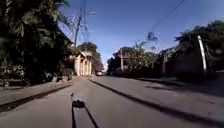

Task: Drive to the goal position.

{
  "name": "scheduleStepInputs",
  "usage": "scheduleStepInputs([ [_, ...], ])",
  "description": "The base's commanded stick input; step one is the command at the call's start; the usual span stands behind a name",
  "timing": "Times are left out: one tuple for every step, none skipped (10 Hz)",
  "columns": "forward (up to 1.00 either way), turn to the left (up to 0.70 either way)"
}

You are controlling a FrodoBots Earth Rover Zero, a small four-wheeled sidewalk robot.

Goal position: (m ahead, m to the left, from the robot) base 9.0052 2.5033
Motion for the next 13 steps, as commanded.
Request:
scheduleStepInputs([
  [1.00, 0.00],
  [1.00, 0.00],
  [1.00, 0.00],
  [1.00, 0.00],
  [1.00, 0.00],
  [1.00, 0.00],
  [1.00, 0.00],
  [1.00, 0.00],
  [1.00, 0.00],
  [1.00, 0.00],
  [1.00, 0.00],
  [1.00, 0.00],
  [1.00, 0.00],
])
